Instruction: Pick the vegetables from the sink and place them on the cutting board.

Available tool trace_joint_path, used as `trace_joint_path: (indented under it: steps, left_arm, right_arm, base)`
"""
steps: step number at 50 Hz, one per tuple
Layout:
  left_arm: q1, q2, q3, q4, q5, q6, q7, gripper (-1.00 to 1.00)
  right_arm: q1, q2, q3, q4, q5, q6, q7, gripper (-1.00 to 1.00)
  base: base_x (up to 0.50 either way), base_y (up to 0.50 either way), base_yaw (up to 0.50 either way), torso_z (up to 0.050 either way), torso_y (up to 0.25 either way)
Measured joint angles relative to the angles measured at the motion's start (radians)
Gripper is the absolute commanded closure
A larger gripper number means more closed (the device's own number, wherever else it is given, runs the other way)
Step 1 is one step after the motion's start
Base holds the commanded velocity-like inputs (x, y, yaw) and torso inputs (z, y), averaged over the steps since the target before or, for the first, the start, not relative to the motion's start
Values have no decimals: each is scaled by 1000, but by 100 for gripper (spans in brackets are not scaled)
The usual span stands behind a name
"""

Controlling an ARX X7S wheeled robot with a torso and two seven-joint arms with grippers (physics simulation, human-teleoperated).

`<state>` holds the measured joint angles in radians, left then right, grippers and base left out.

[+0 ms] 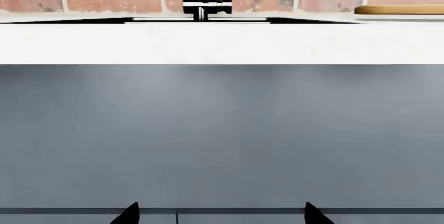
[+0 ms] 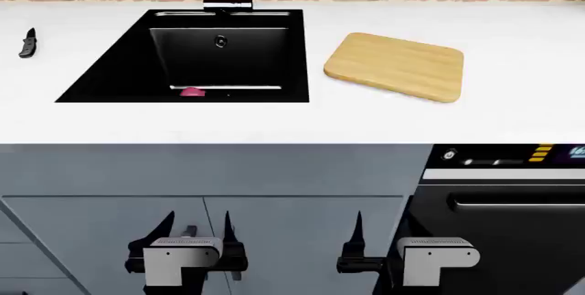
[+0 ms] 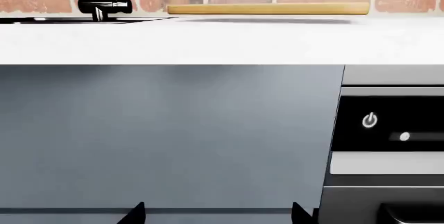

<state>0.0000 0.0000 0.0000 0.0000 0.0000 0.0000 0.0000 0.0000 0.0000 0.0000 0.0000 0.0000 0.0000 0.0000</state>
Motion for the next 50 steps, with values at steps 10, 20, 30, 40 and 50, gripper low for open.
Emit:
trace_joint_path:
  steps: [10, 20, 30, 40, 50]
  left_arm:
    - [-6, -21, 19, -7, -26, -14, -16, -100]
    - [-45, -48, 33, 136, -75, -131, -34, -100]
    - [-173, -70, 22, 384, -126, -308, -78, -100]
    - [-236, -103, 20, 538, -152, -393, -100, -100]
    - [-258, -127, 26, 602, -152, -428, -121, -100]
  right_arm:
    - [4, 17, -18, -5, 24, 16, 29, -100]
    - [49, 50, -34, -220, 99, 193, 54, -100]
    - [205, 92, -33, -532, 192, 487, 78, -100]
    - [265, 129, -34, -717, 247, 637, 89, -100]
    - [278, 146, -37, -792, 275, 690, 98, -100]
  base:
    - [0, 0, 0, 28, 0]
    - [0, 0, 0, 50, 0]
    - [0, 0, 0, 50, 0]
    - [0, 0, 0, 50, 0]
    - [96, 456, 0, 25, 0]
